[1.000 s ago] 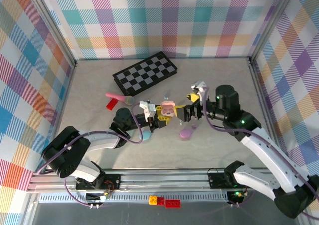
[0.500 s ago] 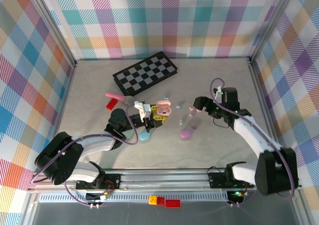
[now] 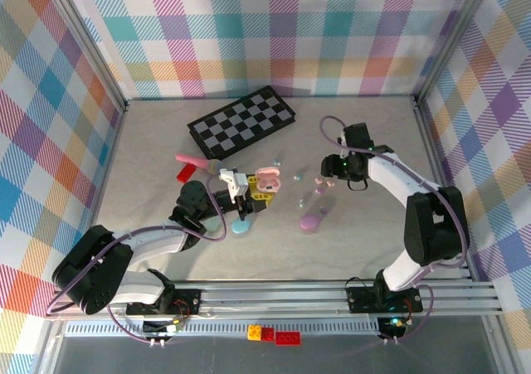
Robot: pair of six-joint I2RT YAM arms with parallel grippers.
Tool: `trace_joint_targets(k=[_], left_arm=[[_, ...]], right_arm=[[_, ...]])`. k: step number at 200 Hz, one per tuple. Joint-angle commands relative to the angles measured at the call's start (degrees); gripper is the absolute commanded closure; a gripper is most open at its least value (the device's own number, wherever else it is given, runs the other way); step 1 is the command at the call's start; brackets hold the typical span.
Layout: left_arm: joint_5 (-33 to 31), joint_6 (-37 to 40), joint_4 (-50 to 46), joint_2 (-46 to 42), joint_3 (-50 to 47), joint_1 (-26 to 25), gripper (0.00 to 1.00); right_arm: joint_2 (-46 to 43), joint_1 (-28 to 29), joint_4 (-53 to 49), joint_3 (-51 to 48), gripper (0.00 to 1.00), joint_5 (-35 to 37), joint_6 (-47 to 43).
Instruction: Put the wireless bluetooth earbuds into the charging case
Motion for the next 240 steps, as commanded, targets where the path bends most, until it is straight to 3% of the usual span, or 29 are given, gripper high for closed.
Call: trace_joint_targets(k=[1, 30, 69, 132, 240], left_arm=[[-0.6, 1.1, 1.2, -2.1, -1.6, 1.8, 0.64], [-1.0, 1.2, 0.1, -4.3, -2.4, 3.7, 0.64], [-1.0, 2.0, -5.9, -9.9, -5.3, 7.7, 0.64], [-1.9, 3.9, -12.2, -16.9, -7.3, 10.1, 0.64], [-0.5, 3.2, -10.2, -14.9, -6.6, 10.2, 0.64]], right_arm=[[4.2, 3.3, -10.7, 4.1, 0.42, 14.2, -10.7], [9.4, 7.8, -13.3, 8.4, 0.48, 23.9, -15.2], [15.3, 11.7, -14.9, 11.8, 0.53, 31.4, -18.6], [19.4, 13.1, -14.9, 14.9, 0.62, 32.6, -21.1], [23.4, 14.0, -16.2, 17.3, 0.63, 30.2, -22.1]])
